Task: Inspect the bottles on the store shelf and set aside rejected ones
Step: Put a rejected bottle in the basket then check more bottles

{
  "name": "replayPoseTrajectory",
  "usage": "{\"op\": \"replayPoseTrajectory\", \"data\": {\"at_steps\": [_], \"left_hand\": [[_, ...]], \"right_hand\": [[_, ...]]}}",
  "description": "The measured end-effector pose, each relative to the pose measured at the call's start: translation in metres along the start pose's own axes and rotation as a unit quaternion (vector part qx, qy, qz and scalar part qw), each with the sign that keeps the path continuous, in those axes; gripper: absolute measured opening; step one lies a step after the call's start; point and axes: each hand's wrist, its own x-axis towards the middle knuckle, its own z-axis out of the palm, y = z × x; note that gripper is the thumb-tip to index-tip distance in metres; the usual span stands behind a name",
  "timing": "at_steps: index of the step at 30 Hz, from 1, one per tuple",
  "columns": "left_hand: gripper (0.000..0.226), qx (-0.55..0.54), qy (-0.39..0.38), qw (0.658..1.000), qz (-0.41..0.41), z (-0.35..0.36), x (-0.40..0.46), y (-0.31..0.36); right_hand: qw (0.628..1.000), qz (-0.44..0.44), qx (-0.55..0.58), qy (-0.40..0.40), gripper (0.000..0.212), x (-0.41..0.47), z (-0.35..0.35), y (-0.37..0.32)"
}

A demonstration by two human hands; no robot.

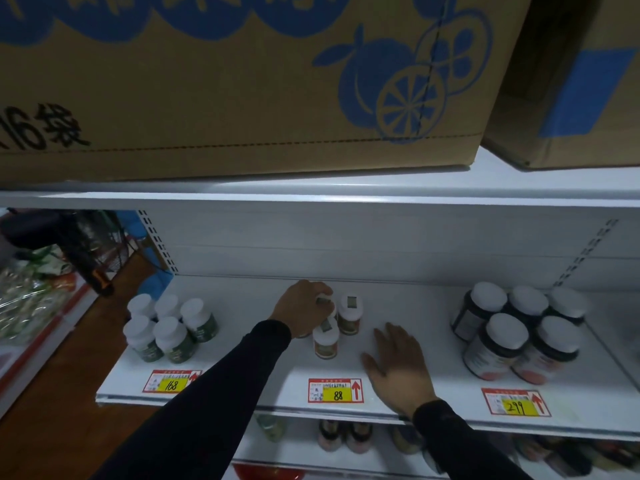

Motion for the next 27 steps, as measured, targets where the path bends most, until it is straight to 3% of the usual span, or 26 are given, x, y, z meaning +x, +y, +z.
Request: {"op": "replayPoseTrajectory", "data": {"at_steps": [9,13,15,19,22,27], "left_hand": [[0.042,0.002,0.010,0.999,0.041,0.002,0.003,0.013],[0.058,0.086,-0.023,0.993,0.079,0.015,0.004,0.027],[0.054,0.125,-0.026,0.988,0.087,0.020,0.005,0.032],[0.042,0.094,0.002,0.991,0.094,0.023,0.002,0.035],[0.042,0.027,0.016,0.995,0.097,0.017,-0.002,0.041],[0.038,-0.063,0.052,0.993,0.090,-0.001,-0.011,0.050]], "right_hand": [[1.000,-0.008,0.014,0.006,0.081,0.002,0.004,0.003],[1.000,-0.014,0.011,-0.007,0.089,0.002,0.003,0.003],[1.000,-0.025,0.018,0.002,0.092,0.002,0.001,0.002],[0.998,-0.021,0.053,-0.025,0.065,0.002,-0.010,0.004],[0.989,-0.003,0.145,-0.021,0.059,-0.002,-0.020,0.003],[0.938,0.043,0.342,0.038,0.042,-0.016,-0.050,-0.012]]}}
